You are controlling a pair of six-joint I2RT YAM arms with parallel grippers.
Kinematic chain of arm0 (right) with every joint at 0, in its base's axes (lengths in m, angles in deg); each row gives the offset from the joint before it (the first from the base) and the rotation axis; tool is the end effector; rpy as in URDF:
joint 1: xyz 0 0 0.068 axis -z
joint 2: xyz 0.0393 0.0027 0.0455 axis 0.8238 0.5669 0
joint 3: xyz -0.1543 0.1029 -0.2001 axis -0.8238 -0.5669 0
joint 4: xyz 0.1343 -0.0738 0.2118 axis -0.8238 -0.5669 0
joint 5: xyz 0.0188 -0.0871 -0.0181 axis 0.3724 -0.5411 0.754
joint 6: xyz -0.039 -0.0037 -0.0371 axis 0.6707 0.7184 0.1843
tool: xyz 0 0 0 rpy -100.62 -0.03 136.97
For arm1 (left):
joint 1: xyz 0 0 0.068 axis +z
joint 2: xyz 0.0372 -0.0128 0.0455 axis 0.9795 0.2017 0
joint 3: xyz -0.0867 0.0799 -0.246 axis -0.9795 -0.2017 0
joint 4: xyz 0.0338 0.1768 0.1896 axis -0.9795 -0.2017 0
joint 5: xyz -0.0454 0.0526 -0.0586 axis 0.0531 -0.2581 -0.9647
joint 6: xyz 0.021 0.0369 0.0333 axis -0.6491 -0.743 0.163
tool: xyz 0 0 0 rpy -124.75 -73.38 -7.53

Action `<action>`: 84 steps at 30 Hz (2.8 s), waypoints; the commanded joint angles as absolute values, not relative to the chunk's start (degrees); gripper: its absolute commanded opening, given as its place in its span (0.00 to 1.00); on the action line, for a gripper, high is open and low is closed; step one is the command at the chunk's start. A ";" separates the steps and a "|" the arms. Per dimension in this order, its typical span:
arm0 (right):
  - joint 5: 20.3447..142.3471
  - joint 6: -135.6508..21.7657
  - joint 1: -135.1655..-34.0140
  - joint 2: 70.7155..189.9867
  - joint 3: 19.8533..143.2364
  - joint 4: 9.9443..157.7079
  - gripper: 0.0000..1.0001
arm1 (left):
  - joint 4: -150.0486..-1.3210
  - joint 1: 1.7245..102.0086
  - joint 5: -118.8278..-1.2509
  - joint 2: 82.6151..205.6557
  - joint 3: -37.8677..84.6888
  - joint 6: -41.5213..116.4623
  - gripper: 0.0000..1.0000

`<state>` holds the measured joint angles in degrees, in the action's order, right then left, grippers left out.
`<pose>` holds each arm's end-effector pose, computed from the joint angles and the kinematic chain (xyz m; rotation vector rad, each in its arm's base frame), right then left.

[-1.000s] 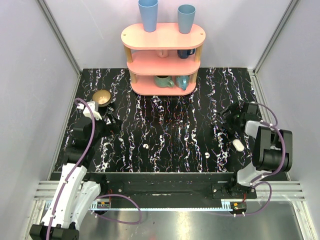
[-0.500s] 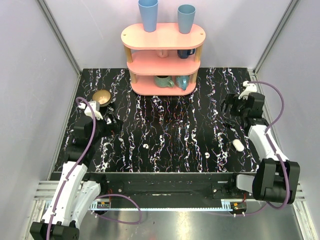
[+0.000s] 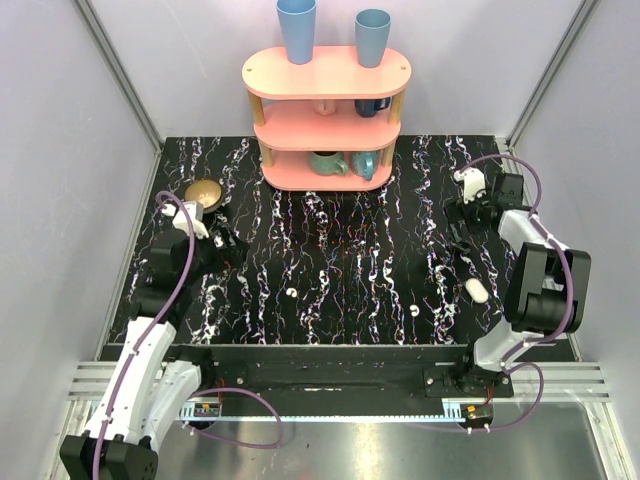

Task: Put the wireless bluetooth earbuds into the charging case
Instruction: Pick up the charging case from the corner of the board.

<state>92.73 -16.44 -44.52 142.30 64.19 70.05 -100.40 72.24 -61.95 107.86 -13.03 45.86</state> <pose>0.3360 -0.0531 0.2053 -0.6106 2.2873 0.0319 0.1598 -0.0235 0.2777 -0.1336 2.0444 -0.4657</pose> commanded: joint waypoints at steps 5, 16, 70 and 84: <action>99.28 -3.54 -41.93 146.13 69.90 55.60 0.96 | -97.04 72.57 -66.36 110.39 -10.26 45.49 0.99; 99.55 -0.21 -40.96 146.04 68.14 55.68 0.90 | -95.46 72.48 -69.80 113.20 -10.09 45.67 0.99; 97.52 -9.43 -40.26 151.67 68.66 57.61 0.33 | -95.28 72.48 -71.20 115.22 -10.00 46.02 0.99; 107.10 -19.10 -53.51 140.16 74.73 56.39 0.00 | -95.19 72.48 -73.92 116.98 -7.63 47.33 0.99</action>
<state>101.93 -16.22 -49.16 146.17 71.43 56.52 -97.75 72.26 -70.54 117.24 -10.69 45.68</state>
